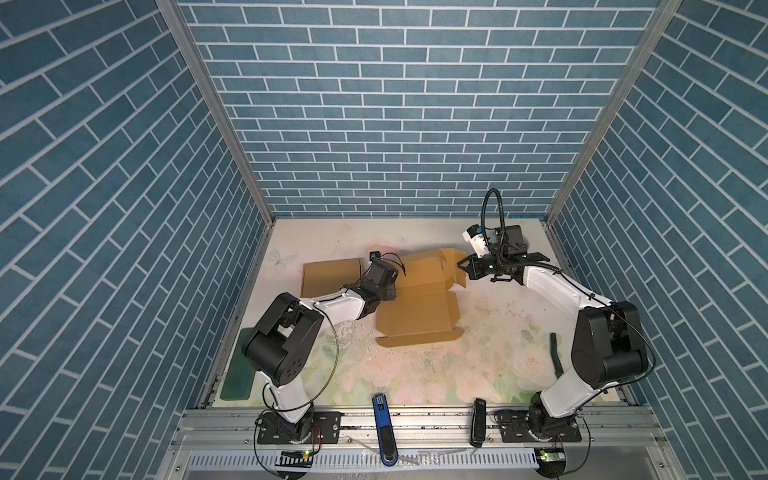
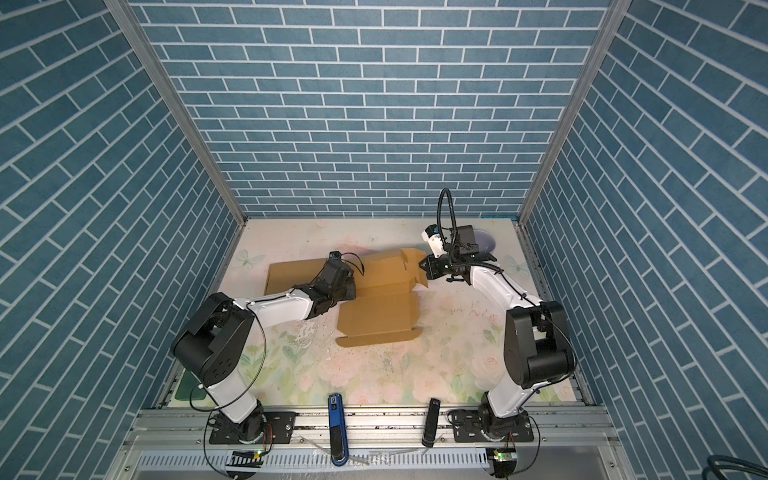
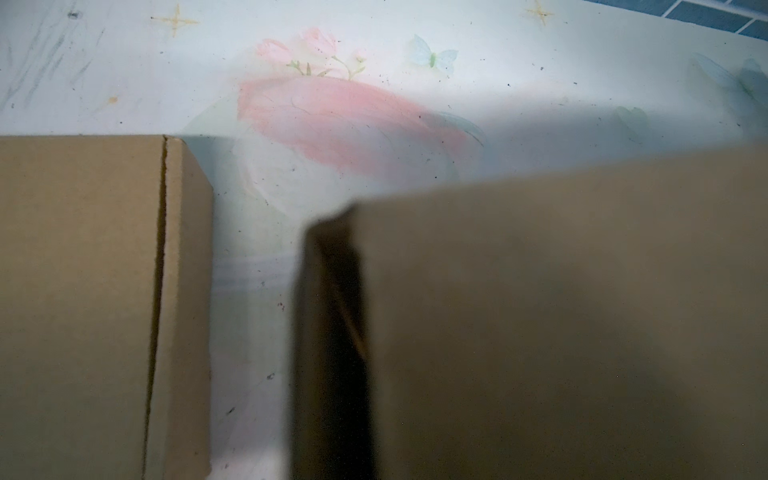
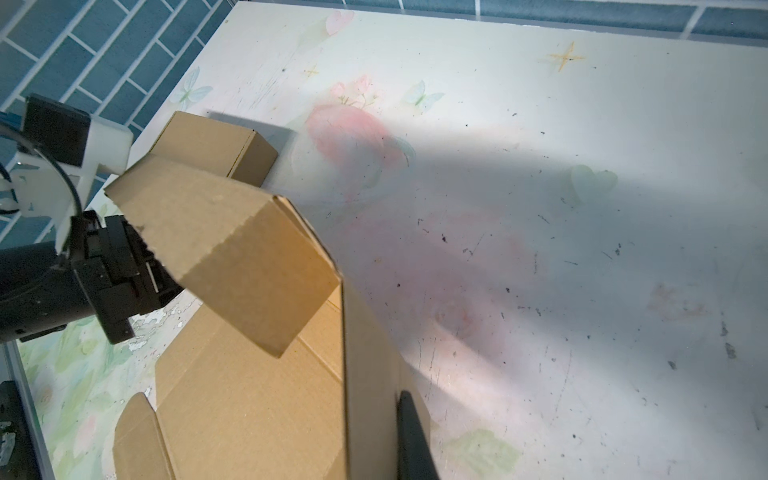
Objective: Fold the paper box
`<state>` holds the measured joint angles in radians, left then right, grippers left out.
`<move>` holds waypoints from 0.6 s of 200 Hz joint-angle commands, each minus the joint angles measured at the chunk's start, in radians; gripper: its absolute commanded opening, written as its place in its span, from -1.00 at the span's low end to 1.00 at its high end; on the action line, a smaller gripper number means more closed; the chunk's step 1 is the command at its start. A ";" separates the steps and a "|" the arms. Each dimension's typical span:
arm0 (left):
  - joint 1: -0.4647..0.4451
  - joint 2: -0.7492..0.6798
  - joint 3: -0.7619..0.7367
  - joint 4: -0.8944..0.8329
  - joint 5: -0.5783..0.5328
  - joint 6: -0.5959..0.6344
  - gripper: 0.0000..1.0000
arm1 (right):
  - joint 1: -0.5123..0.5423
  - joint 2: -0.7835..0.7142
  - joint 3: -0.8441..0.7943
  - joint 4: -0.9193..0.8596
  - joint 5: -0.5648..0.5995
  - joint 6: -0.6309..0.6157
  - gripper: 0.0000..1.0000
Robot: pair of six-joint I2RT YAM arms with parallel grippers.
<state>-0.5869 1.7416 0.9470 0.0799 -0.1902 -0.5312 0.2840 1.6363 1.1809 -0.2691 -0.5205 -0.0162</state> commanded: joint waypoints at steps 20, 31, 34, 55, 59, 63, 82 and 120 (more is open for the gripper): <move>-0.004 0.019 0.033 -0.017 -0.020 0.026 -1.00 | 0.035 -0.028 0.021 -0.011 -0.042 0.021 -1.00; -0.005 0.019 0.036 -0.017 -0.024 0.023 -1.00 | 0.050 -0.028 0.027 -0.017 -0.041 0.025 -1.00; -0.005 0.019 0.038 -0.017 -0.027 0.022 -1.00 | 0.052 -0.029 0.029 -0.019 -0.039 0.025 -1.00; -0.011 0.024 0.046 -0.014 -0.028 0.019 -1.00 | 0.077 -0.034 0.042 -0.032 -0.031 0.032 -1.00; -0.011 0.024 0.047 -0.012 -0.028 0.018 -1.00 | 0.082 -0.035 0.042 -0.033 -0.028 0.033 -1.00; -0.013 0.025 0.049 -0.012 -0.028 0.016 -1.00 | 0.086 -0.035 0.043 -0.035 -0.024 0.035 -1.00; -0.014 0.027 0.048 0.000 -0.029 0.002 -1.00 | 0.102 -0.042 0.046 -0.045 -0.006 0.041 -1.00; -0.020 0.030 0.047 0.028 -0.029 -0.017 -1.00 | 0.129 -0.068 0.041 -0.086 0.056 0.052 -1.00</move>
<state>-0.5880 1.7504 0.9615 0.0582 -0.2310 -0.5434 0.3759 1.6096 1.1812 -0.3012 -0.4580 0.0036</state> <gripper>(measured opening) 0.079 0.050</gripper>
